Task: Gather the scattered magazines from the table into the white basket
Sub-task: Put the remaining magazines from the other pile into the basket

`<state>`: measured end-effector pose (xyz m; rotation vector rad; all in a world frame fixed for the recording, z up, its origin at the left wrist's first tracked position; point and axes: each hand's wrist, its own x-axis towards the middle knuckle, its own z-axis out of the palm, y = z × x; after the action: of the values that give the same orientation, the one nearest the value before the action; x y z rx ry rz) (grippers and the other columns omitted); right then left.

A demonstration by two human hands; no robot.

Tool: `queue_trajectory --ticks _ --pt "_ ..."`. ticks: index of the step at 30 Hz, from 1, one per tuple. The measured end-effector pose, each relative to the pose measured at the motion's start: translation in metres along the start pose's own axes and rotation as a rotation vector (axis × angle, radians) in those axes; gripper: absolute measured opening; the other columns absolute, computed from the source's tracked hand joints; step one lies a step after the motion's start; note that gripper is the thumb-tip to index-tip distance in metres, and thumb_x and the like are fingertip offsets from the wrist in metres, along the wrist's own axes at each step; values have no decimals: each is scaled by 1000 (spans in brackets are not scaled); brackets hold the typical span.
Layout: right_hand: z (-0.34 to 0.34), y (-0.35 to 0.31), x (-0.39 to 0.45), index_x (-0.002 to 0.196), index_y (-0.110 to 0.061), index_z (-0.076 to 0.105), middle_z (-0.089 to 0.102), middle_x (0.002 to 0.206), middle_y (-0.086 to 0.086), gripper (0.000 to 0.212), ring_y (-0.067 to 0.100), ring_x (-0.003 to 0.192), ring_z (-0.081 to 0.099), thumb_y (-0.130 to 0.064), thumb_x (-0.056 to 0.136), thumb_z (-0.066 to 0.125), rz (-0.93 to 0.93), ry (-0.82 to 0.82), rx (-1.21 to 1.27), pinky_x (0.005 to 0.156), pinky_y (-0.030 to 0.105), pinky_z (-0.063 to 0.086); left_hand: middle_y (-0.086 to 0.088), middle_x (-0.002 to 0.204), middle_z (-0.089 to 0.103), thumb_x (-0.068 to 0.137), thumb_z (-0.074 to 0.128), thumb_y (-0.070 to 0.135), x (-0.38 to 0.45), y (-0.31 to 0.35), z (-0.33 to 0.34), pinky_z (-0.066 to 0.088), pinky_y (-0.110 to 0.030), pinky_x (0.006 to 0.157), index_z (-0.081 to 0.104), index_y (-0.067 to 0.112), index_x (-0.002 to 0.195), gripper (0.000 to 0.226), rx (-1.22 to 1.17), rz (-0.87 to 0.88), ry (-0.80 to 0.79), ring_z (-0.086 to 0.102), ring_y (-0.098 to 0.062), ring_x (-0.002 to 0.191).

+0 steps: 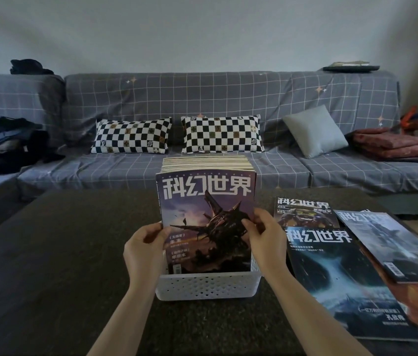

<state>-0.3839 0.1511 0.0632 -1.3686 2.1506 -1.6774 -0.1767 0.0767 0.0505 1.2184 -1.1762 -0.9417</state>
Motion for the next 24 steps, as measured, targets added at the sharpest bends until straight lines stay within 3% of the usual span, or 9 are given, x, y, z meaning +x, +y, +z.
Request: queue_trajectory --ticks 3,11,16,18,21,24 --pt "3 8 -4 107 -17 58 60 74 -18 23 -4 55 60 -19 86 66 38 28 21 53 4 41 6 83 70 79 76 22 -2 -2 -1 46 -18 57 67 25 86 12 69 41 10 66 -11 79" --pt "11 14 -7 105 -17 58 62 75 -15 20 2 55 62 -20 86 65 37 96 82 55 13 47 11 77 70 79 77 19 0 -1 -3 49 -22 60 68 31 75 15 69 56 2 67 -9 78" --pt "13 13 -6 107 -16 59 62 95 0 21 23 81 65 -21 87 64 26 100 89 73 37 55 12 75 71 79 77 19 0 -2 -4 54 -25 64 68 35 74 19 67 46 -16 68 -8 78" --pt "14 14 -5 109 -14 57 57 100 -2 24 22 91 60 -21 87 63 4 95 60 77 30 53 14 74 70 79 76 21 -2 -1 -4 48 -17 58 67 37 74 20 77 54 -16 67 -6 77" --pt "14 13 -7 119 -12 48 47 113 -2 38 8 101 50 -18 86 65 -8 59 58 76 6 44 13 83 70 82 74 24 -4 -3 -3 44 -10 53 69 32 86 10 116 65 -1 67 -6 82" --pt "15 16 -6 137 -16 35 44 131 -3 53 7 112 51 -19 90 59 65 -66 139 87 16 45 15 101 67 86 70 24 -5 -5 1 45 -4 49 66 19 120 35 166 111 -27 63 9 76"
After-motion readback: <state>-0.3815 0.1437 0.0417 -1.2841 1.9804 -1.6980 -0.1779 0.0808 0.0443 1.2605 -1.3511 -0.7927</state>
